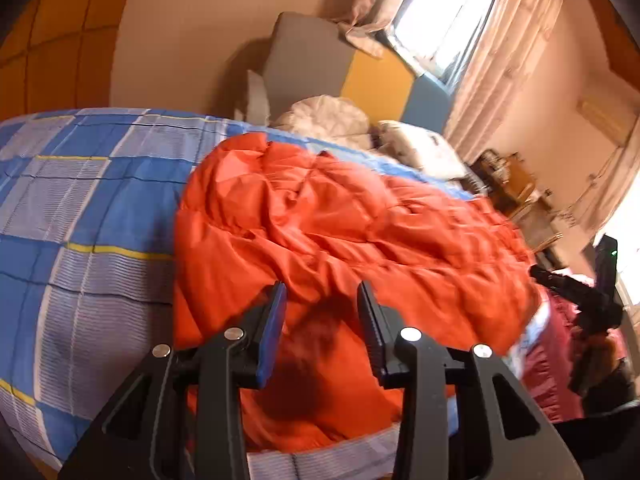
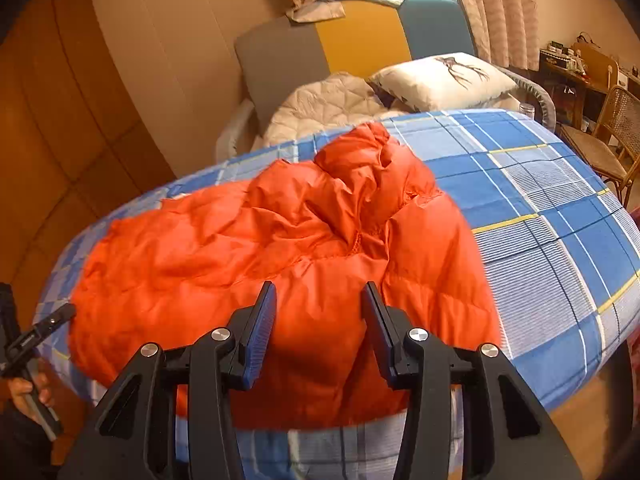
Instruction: Fold large clothes
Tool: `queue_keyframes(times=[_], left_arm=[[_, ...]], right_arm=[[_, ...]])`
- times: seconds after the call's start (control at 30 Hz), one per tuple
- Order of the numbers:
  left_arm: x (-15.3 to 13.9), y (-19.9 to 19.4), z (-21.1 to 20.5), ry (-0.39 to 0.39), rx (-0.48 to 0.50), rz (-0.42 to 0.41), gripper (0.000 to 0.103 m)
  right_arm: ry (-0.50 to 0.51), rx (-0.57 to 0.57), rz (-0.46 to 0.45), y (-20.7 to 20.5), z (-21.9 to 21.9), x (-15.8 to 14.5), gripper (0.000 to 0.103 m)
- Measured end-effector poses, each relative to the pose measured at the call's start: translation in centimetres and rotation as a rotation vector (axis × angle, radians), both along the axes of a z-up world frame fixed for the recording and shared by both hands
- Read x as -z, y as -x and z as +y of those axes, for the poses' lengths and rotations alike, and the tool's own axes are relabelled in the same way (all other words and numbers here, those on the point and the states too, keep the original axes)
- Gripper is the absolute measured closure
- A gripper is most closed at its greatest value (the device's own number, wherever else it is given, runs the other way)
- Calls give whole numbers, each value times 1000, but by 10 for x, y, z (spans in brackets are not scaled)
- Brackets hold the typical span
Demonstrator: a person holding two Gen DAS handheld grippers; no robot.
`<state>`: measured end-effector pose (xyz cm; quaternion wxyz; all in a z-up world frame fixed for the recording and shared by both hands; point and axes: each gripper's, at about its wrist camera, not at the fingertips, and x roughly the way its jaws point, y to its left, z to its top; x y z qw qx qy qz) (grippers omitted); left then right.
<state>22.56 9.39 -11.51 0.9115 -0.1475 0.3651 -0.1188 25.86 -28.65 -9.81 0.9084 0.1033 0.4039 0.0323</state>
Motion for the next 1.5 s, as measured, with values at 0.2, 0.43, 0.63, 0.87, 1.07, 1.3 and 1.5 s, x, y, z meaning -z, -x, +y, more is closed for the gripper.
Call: queue_keyframes(times=[0.2,0.43,0.63,0.87,1.07,1.3,1.5], left_arm=[[33,-23,7,-7,-29,85,83],[42,-29,4,-66,20,67,89],[20,-5,-7,-199,69,3,50],[5,32,-14,-283,106,-55,49],[5,51,-16,-353,167,-64,50],[8,51,-20,-390,155,-57,41],[15,44,-21,-350,168,-44,46]], right_arm=[[-35,38,65,-25,-15,37,59],[-34,52,92,-38,-12,49,58],[-63,44,73,-20,-15,35,47],[-67,46,55,17,-17,18,40],[-103,93,84,40,-38,19,40],[-258,184,140,61,-71,41,33],[-365,223,188,47,-73,76,33]])
